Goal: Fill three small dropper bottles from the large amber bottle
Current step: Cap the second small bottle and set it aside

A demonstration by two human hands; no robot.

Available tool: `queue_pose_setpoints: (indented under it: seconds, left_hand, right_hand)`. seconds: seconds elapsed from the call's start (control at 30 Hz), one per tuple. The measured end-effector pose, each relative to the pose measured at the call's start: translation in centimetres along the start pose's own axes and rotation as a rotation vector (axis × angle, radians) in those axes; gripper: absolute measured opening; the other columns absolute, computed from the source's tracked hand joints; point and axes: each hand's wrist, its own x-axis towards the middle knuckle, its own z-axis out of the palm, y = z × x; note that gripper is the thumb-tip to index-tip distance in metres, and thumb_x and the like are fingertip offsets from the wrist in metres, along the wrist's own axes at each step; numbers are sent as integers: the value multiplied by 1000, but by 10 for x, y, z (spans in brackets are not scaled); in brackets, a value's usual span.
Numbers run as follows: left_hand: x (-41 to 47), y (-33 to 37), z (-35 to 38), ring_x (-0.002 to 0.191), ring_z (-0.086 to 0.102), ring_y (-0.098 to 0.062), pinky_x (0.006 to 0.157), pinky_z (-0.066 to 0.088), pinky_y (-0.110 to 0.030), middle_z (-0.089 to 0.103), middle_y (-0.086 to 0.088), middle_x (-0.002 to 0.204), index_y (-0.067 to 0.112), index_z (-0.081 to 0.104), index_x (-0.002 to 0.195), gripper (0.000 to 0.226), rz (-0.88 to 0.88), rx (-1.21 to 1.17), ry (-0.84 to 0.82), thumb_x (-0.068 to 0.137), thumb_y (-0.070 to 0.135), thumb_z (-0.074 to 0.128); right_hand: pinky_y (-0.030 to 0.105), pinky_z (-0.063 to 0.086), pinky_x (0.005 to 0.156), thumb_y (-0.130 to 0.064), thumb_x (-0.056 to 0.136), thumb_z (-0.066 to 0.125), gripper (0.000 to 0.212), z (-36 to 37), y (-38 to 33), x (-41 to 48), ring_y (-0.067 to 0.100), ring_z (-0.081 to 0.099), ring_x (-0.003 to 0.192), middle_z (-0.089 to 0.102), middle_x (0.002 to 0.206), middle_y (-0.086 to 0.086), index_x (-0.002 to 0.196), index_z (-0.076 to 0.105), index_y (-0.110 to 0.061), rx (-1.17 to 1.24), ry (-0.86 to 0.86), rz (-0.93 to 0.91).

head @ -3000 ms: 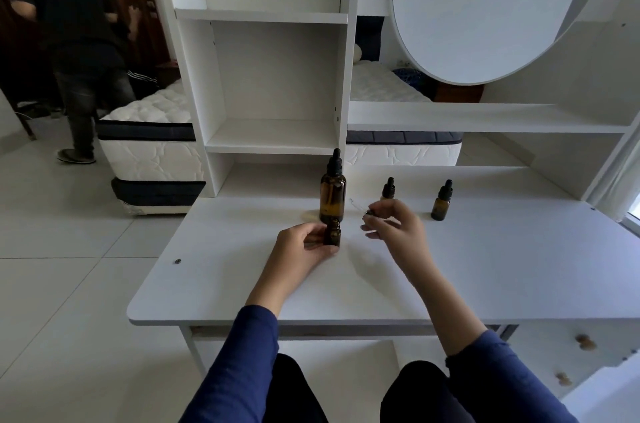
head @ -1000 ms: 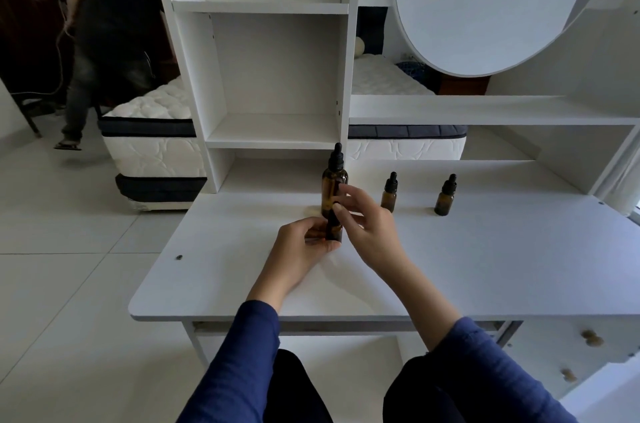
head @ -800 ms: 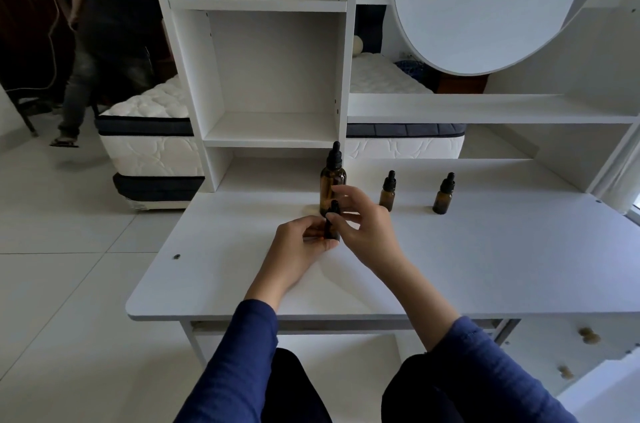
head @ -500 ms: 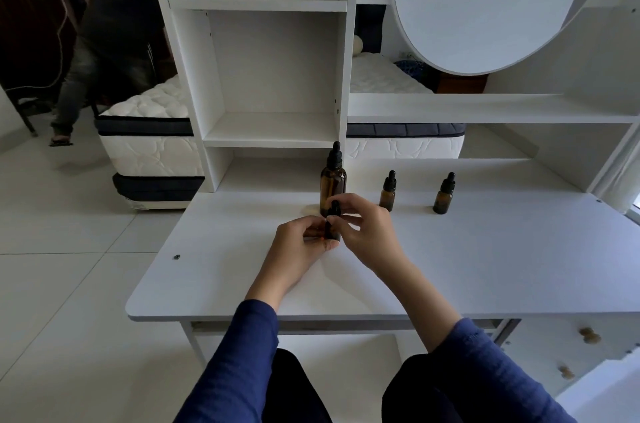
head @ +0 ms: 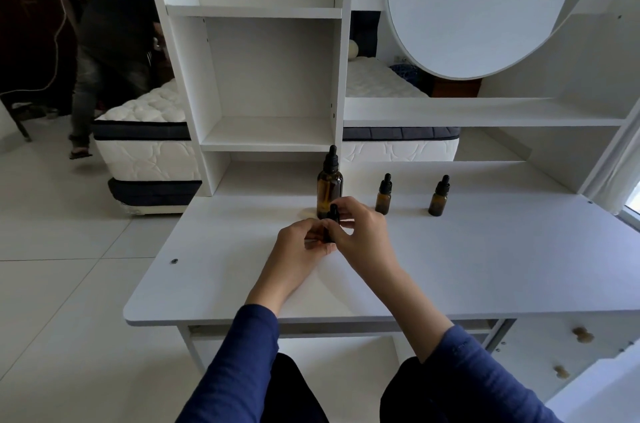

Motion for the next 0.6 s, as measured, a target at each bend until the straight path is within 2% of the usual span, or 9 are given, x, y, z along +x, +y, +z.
queue_pose_setpoints:
  seconds: [0.1,0.2,0.3,0.37,0.43,0.53,0.6]
  left_hand:
    - [-1,0,1,88,66,0,85,53,-21,70,10,94,22,66,103,22,5,22,-10,82,16,69]
    - [-3,1,2,98,62,-2,92,52,-26,64,11,104,27,61,108,22,42,126,-34,86,22,64]
    - [-7,4,6,109,58,-8,95,49,-25,54,11,114,25,56,114,23,120,280,-74,91,23,56]
    - [-8,4,7,114,54,-11,94,44,-22,53,7,125,20,53,123,30,142,463,-55,95,27,50]
    - [-8,2,7,119,50,-14,97,40,-24,51,2,133,17,49,131,36,127,600,-10,97,30,43]
    - [-7,-2,7,126,45,-15,103,36,-26,47,0,140,15,46,135,40,96,672,41,99,28,36]
    - [-7,-4,6,128,43,-15,103,36,-26,45,0,142,15,45,136,39,81,674,60,99,24,35]
  right_hand:
    - [23,54,78,-7,82,65,19,-1,2,0,16,64,89,68,94,5,101,62,-10,-29,-22,2]
    - [8,46,74,-8,82,63,20,-4,3,-1,12,63,88,68,95,3,102,62,-11,-24,-19,23]
    - [1,42,70,-7,84,62,16,-8,3,-3,8,59,84,66,93,-1,100,60,-10,0,4,40]
    - [1,41,69,-6,85,61,15,-13,5,-4,7,57,83,62,90,-3,100,60,-9,-5,26,44]
    - [4,41,70,-8,86,61,16,-19,10,-5,9,56,83,63,92,0,101,59,-8,-28,46,53]
    - [8,41,71,-10,85,62,20,-32,19,-7,9,56,82,63,93,0,105,58,-9,-39,89,89]
    - [16,45,73,-8,84,63,21,-42,25,-9,9,56,82,64,93,0,105,59,-8,-46,126,107]
